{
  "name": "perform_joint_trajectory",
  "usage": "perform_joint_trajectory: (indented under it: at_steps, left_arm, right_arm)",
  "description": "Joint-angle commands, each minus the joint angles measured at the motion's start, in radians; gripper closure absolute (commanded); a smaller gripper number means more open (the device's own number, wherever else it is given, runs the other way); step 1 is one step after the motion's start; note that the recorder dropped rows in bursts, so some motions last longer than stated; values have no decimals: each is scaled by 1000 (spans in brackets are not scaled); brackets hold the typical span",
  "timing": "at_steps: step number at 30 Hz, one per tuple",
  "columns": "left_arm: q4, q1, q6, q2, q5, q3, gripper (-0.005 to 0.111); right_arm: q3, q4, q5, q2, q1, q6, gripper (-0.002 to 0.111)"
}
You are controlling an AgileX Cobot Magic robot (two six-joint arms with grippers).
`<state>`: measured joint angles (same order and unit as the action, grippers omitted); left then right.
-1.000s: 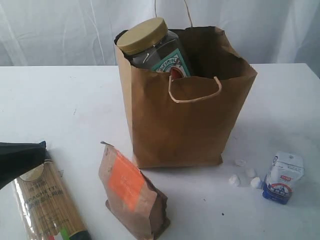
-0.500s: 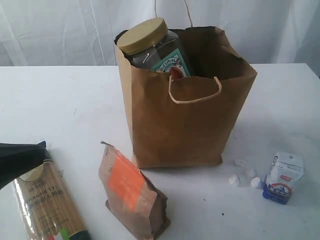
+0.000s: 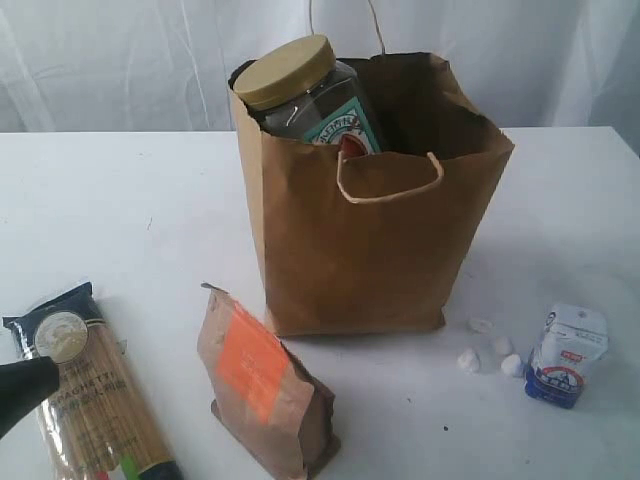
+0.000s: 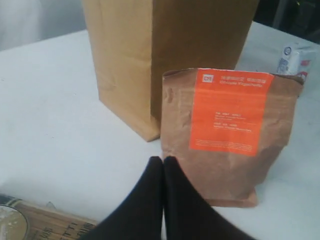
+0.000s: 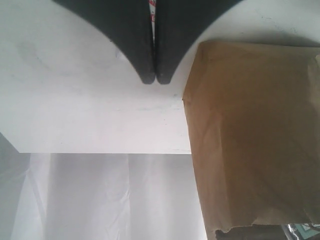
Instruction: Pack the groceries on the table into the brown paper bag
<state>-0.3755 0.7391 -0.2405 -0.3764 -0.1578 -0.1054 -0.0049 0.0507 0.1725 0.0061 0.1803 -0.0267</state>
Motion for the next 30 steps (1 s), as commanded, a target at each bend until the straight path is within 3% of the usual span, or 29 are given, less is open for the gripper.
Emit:
perform_joint_trajectory:
  at_steps: [1,3,9,16,22,30]
  left_arm:
    - [18,7,0,107,-177,105,107]
    - [21,7,0,149,-182,105,107]
    - [60,7,1,247,49,105,107]
    - [97,7,11,344,189,105,107]
    - [313,4,257,376,212,105,107]
    - [328,2,291,376,235,105,107]
  right_arm:
    - [5,1,-2,-6,-11,3,108]
    - [5,1,-2,-6,-11,3,108]
    - [5,1,-2,-6,-11,3,108]
    - [5,1,-2,-6,-11,3,108]
    - [5,1,-2,-6,-11,3,108]
    - [5,1,-2,-6,-11,3,108]
